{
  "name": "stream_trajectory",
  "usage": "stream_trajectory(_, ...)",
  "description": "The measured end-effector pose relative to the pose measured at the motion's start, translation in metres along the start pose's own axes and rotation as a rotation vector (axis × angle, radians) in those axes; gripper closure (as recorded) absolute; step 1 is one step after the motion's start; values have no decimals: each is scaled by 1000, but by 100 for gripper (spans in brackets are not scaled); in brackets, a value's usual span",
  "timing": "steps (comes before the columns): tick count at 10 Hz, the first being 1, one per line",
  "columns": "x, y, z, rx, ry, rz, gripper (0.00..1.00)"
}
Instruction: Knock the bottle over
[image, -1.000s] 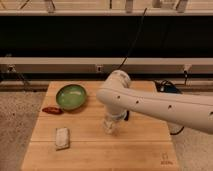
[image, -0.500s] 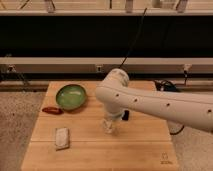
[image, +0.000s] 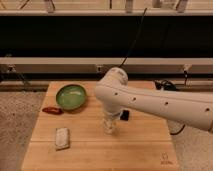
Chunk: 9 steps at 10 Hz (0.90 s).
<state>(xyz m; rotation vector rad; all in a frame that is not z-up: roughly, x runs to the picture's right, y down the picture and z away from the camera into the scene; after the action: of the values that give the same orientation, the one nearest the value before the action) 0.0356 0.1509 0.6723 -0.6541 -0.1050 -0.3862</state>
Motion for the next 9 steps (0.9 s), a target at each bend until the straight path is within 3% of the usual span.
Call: stream_trajectory(9, -5, -11, -4, 8, -21, -15, 98)
